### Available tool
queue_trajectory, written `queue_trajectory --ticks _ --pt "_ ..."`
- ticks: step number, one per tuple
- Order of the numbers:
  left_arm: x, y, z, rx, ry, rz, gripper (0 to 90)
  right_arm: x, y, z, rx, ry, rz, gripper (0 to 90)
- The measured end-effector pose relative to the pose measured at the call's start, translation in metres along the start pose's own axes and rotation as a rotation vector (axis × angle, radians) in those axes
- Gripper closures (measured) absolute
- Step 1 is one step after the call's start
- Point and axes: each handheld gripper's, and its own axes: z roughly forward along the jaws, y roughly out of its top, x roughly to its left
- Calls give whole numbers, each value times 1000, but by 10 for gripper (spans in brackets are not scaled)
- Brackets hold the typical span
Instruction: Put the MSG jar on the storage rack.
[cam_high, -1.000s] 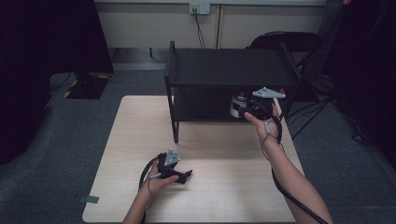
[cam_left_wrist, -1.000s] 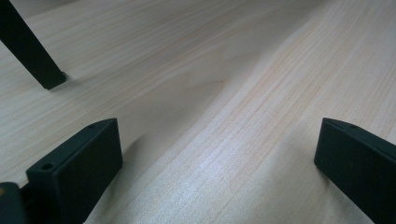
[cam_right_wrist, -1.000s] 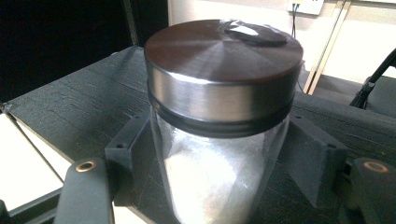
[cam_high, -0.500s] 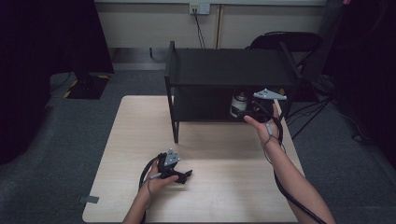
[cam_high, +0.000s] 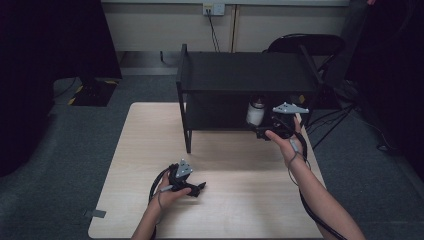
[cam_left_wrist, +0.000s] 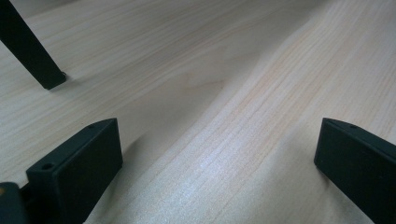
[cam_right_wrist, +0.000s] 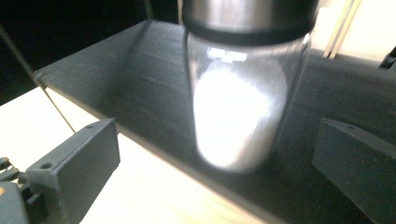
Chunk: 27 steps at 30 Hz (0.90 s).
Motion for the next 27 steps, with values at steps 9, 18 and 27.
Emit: queue_trajectory --ticks 9,18,27 --pt "0 0 0 0 0 0 1 -2 -17 -15 42 46 0 0" --pt "0 0 0 -1 1 0 1 -1 -45 -28 87 63 -10 0" --pt "0 0 0 0 1 0 1 -1 -81 -44 105 114 -7 0"
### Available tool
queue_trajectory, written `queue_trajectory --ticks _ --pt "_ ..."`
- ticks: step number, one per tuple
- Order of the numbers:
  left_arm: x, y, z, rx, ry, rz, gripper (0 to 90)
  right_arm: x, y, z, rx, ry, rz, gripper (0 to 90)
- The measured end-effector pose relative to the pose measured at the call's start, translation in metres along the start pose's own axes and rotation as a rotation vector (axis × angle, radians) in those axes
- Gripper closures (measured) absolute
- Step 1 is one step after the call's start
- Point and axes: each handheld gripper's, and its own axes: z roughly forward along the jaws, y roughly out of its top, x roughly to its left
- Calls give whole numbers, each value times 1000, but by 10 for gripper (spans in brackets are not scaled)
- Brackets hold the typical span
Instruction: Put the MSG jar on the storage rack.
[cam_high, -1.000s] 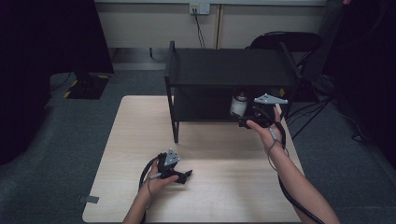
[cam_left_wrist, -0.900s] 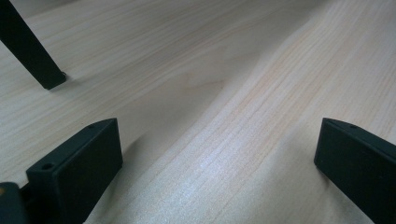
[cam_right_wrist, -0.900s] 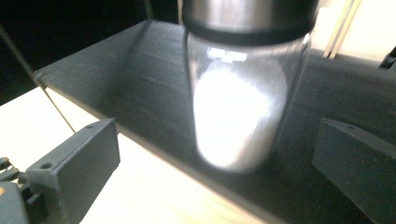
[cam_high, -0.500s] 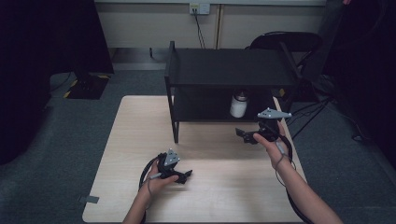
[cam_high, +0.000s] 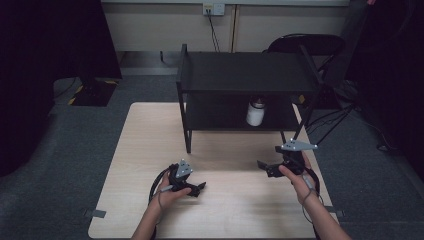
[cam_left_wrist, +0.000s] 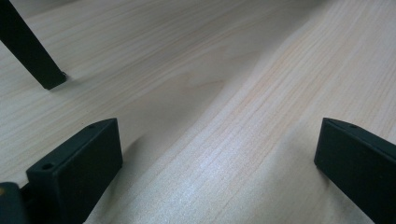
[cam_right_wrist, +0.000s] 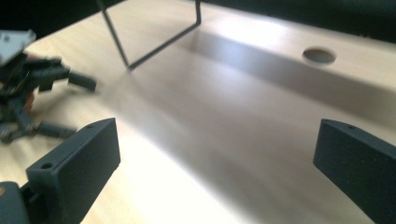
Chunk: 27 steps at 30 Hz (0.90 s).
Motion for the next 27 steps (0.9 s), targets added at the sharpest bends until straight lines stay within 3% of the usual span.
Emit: queue_trajectory --ticks 4,10,27 --pt "0 0 0 0 0 0 1 0 -18 -5 8 22 -25 0" --pt "0 0 0 0 0 0 1 3 -41 -11 11 27 -12 0" --pt "0 0 0 0 0 0 1 2 -79 -9 38 29 18 0"
